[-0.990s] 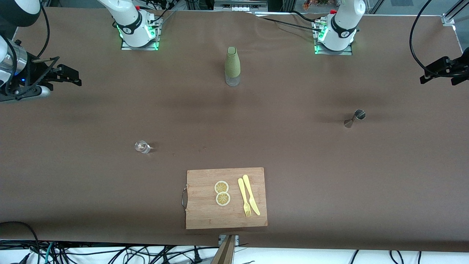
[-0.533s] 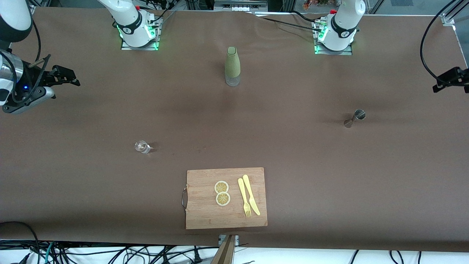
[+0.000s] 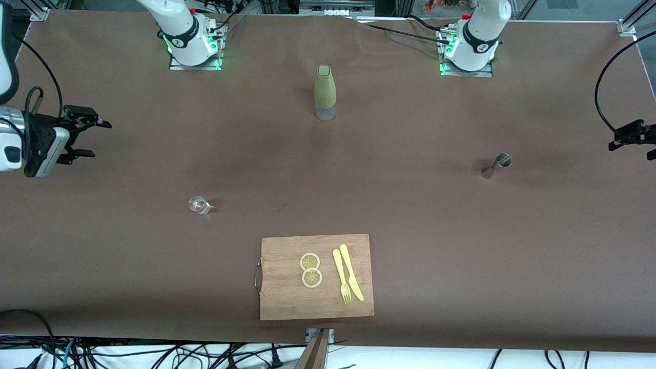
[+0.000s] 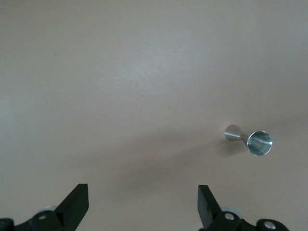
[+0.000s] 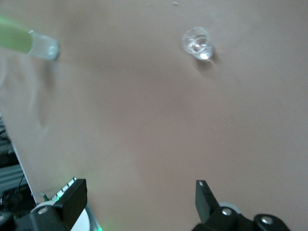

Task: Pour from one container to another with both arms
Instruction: 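Move the right gripper to the glass while the left gripper reaches the jigger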

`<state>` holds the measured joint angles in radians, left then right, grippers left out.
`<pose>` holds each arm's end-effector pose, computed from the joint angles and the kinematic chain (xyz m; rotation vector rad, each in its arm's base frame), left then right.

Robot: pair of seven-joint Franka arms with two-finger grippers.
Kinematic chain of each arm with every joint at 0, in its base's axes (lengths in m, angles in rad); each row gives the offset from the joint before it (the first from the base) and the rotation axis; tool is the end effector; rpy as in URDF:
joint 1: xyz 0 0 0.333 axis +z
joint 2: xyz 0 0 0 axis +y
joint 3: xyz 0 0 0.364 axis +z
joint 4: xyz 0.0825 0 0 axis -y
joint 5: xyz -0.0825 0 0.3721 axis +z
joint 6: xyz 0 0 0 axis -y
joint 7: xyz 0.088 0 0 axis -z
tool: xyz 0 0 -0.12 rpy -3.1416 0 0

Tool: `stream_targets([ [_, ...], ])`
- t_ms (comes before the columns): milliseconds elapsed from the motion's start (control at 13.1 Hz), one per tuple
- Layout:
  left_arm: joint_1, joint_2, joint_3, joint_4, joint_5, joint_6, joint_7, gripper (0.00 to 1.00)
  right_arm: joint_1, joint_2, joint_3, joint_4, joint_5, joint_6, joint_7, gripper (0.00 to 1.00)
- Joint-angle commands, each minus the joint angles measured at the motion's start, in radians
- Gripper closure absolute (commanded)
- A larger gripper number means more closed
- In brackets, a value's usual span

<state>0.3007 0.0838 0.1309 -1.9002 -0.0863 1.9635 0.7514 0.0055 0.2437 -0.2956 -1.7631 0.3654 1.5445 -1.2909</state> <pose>0.5233 0.2315 0.4938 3.0422 -0.4385 0.0337 0.5595 -0.1080 0.4471 -2.3469 -1.1603 0.1427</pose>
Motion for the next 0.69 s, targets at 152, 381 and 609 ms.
stream_targets([
  [152, 0.115, 0.138, -0.004, -0.014, -0.203, 0.061, 0.437, 0.00, -0.096, 0.192, -0.005, 0.036, 0.206, -0.070, -0.446, 0.00],
  [381, 0.141, 0.189, -0.004, -0.028, -0.274, 0.057, 0.640, 0.00, -0.122, 0.300, -0.005, 0.043, 0.390, -0.066, -0.699, 0.00],
  [609, 0.161, 0.195, -0.004, -0.043, -0.331, 0.043, 0.808, 0.00, -0.131, 0.428, -0.005, 0.103, 0.536, -0.067, -0.887, 0.00],
])
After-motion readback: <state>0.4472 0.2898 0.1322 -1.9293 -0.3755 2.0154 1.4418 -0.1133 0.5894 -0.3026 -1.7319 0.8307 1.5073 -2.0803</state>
